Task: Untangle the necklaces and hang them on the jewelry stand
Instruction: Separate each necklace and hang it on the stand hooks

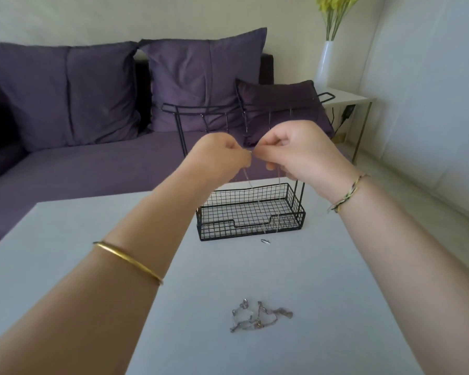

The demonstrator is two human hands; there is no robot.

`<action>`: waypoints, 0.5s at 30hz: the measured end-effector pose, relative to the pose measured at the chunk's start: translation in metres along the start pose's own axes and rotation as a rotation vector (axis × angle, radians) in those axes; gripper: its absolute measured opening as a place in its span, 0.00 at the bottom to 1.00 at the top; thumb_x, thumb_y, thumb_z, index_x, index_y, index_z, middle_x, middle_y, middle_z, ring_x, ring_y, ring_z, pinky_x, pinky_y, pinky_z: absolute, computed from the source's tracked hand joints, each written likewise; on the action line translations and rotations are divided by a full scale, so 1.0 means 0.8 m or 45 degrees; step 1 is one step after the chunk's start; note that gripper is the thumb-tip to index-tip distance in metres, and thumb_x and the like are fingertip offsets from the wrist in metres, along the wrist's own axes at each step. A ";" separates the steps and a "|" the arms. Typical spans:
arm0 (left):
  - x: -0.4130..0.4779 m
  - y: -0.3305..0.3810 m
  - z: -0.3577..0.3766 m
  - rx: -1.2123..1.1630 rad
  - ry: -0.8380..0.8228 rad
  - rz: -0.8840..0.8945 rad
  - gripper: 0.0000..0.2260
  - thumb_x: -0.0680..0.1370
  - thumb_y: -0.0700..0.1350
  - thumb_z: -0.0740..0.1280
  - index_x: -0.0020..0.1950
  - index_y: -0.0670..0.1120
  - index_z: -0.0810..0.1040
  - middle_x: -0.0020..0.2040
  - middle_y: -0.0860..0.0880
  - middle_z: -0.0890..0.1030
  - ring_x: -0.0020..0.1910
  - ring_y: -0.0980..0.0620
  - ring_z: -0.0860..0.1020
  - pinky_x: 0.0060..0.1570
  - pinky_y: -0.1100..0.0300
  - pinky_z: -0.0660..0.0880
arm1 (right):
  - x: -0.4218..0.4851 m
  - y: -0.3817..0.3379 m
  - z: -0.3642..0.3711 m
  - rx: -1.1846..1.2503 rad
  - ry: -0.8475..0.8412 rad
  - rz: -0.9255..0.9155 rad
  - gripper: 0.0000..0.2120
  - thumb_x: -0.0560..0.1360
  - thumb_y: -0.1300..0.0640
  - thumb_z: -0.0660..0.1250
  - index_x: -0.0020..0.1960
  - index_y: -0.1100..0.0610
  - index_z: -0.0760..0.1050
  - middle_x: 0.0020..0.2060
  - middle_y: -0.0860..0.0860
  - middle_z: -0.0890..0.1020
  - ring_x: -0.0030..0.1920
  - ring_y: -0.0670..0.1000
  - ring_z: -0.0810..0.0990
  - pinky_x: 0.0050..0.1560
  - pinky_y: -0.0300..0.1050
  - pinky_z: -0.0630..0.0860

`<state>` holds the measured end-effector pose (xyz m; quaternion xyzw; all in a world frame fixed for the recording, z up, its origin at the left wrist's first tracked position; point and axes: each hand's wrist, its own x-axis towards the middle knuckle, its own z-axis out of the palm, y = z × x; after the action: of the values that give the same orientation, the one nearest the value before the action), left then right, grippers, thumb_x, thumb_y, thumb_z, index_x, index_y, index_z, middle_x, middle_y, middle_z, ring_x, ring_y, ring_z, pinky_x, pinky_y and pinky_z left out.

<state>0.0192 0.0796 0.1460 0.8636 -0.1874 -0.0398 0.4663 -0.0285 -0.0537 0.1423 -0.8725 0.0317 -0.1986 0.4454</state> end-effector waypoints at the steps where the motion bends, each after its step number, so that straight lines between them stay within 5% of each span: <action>1: 0.004 0.005 -0.004 -0.077 0.003 -0.028 0.04 0.74 0.41 0.66 0.38 0.45 0.75 0.35 0.48 0.77 0.37 0.51 0.74 0.40 0.60 0.71 | 0.005 -0.003 0.000 0.017 -0.016 -0.008 0.05 0.73 0.56 0.70 0.39 0.55 0.80 0.25 0.47 0.78 0.24 0.46 0.67 0.24 0.38 0.65; 5: 0.017 0.006 -0.018 -0.386 -0.025 -0.108 0.08 0.76 0.38 0.60 0.37 0.45 0.72 0.28 0.49 0.78 0.34 0.50 0.79 0.46 0.58 0.74 | 0.021 -0.014 0.004 -0.001 -0.043 -0.028 0.04 0.74 0.58 0.68 0.42 0.59 0.79 0.28 0.50 0.78 0.21 0.46 0.66 0.22 0.37 0.65; 8: 0.021 -0.004 -0.026 -0.445 -0.015 -0.119 0.08 0.76 0.39 0.61 0.37 0.44 0.71 0.26 0.50 0.68 0.24 0.53 0.69 0.36 0.59 0.77 | 0.029 -0.015 0.010 -0.045 -0.059 -0.014 0.04 0.74 0.59 0.67 0.42 0.57 0.79 0.28 0.49 0.78 0.21 0.44 0.68 0.22 0.35 0.67; 12: 0.028 -0.016 -0.037 -0.303 0.011 -0.119 0.07 0.74 0.39 0.64 0.36 0.45 0.72 0.28 0.51 0.63 0.25 0.53 0.59 0.25 0.64 0.58 | 0.040 -0.013 0.019 -0.080 -0.058 0.012 0.04 0.74 0.59 0.67 0.41 0.57 0.79 0.29 0.49 0.79 0.23 0.44 0.72 0.26 0.39 0.72; 15: 0.032 -0.023 -0.043 -0.157 0.022 -0.062 0.06 0.73 0.40 0.66 0.37 0.45 0.74 0.30 0.49 0.65 0.24 0.54 0.60 0.24 0.65 0.58 | 0.046 -0.012 0.025 -0.093 -0.055 0.015 0.05 0.73 0.59 0.67 0.41 0.59 0.80 0.31 0.51 0.80 0.27 0.48 0.74 0.29 0.43 0.74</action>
<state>0.0564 0.1068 0.1532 0.8379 -0.1594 -0.0553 0.5191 0.0117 -0.0411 0.1512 -0.8920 0.0342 -0.1757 0.4151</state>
